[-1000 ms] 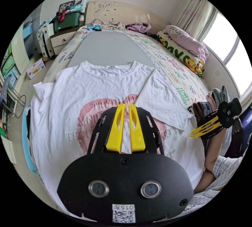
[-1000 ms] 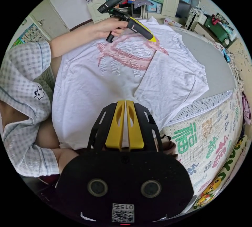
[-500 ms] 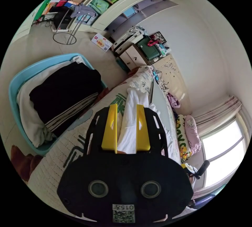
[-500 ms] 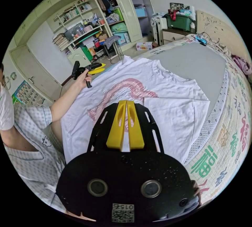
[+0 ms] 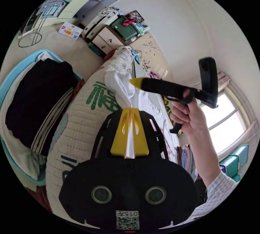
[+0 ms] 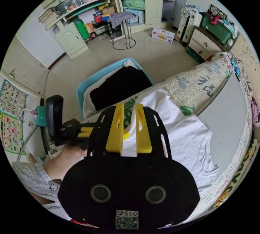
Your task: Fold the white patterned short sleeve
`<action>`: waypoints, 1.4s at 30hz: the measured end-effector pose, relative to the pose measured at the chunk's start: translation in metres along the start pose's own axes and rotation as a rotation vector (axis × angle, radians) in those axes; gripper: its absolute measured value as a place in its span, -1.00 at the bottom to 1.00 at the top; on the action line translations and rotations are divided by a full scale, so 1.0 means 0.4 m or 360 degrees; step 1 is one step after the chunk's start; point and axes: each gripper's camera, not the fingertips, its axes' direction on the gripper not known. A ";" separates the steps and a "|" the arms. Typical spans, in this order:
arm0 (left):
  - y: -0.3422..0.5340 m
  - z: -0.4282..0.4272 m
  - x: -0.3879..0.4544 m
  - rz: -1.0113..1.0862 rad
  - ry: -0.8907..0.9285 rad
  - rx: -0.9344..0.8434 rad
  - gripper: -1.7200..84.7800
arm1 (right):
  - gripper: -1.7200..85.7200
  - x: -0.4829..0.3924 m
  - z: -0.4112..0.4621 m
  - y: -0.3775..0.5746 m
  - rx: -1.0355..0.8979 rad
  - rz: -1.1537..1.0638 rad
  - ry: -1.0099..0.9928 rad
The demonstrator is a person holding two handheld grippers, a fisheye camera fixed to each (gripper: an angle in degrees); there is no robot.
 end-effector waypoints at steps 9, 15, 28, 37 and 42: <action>-0.063 -0.086 -0.061 -0.0158 0.0210 0.0045 -0.82 | -0.96 0.118 0.217 0.050 -0.0172 0.0092 0.0071; -0.064 -0.236 -0.110 -0.0289 0.0243 0.0487 -0.77 | -0.97 0.332 0.129 0.193 0.0246 0.0318 -0.0813; -0.140 -0.260 -0.160 -0.0445 0.0101 0.0505 -0.73 | -0.82 0.350 0.279 0.330 0.0243 0.0172 -0.0355; -0.202 -0.170 -0.119 -0.0338 0.0035 0.0238 -0.92 | -0.72 0.249 0.495 0.244 0.0051 0.0024 -0.0282; -0.208 -0.126 -0.083 -0.0222 0.0078 0.0151 -0.97 | -0.65 0.075 0.698 0.208 -0.0299 -0.0276 0.0191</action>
